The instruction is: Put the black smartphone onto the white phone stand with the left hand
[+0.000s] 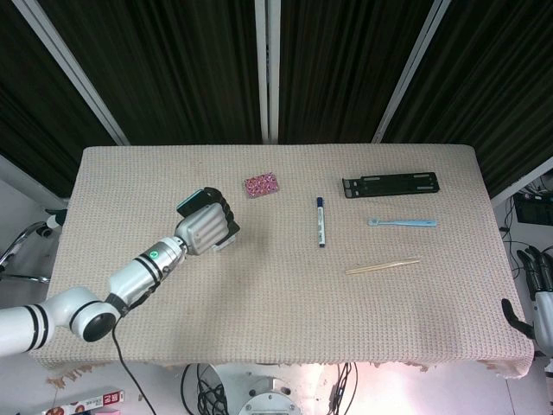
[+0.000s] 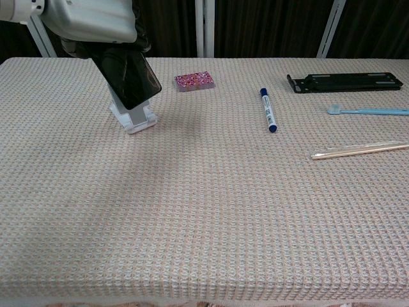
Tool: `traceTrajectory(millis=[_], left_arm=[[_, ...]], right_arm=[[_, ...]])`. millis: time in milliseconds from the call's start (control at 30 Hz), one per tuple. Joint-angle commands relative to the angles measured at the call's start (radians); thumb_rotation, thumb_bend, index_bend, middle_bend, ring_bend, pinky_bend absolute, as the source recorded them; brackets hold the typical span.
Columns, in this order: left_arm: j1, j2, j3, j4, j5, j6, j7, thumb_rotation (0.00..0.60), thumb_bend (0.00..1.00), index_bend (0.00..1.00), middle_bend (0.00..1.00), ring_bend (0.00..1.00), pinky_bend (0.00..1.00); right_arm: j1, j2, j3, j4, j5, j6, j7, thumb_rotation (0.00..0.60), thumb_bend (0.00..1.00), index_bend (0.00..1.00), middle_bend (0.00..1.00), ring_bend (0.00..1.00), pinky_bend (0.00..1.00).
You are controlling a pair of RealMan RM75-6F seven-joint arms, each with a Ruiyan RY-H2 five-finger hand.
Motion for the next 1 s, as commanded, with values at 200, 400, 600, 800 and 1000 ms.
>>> traceTrajectory(millis=[200,400,600,800,1000], left_arm=[[-0.15,-0.064,0.119,0.039,-0.16,0.002,0.14,0.6,0.33,0.52,0.51,0.5,0.39],[-0.211,-0.077,0.187,0.036,-0.22,0.018,0.164,0.6,0.33,0.52,0.51,0.5,0.39],[-0.25,-0.088,0.222,0.033,-0.243,0.05,0.141,0.6,0.33,0.52,0.51,0.5,0.38],[-0.28,-0.098,0.282,0.027,-0.19,0.073,0.164,0.6,0.33,0.52,0.51,0.5,0.36],[-0.285,-0.128,0.316,0.047,-0.151,0.105,0.164,0.6,0.33,0.52,0.51,0.5,0.36]], right_arm=[[0.003,-0.003,-0.001,0.009,0.01,-0.017,0.008,0.6,0.28,0.0,0.0,0.0,0.0],[0.0,-0.001,0.001,0.013,0.013,-0.015,0.015,0.6,0.28,0.0,0.0,0.0,0.0],[0.001,-0.005,0.0,0.018,0.012,-0.019,0.018,0.6,0.28,0.0,0.0,0.0,0.0],[0.002,-0.007,0.007,0.027,0.021,-0.018,0.024,0.6,0.28,0.0,0.0,0.0,0.0],[0.003,-0.011,0.009,0.03,0.02,-0.017,0.024,0.6,0.28,0.0,0.0,0.0,0.0]])
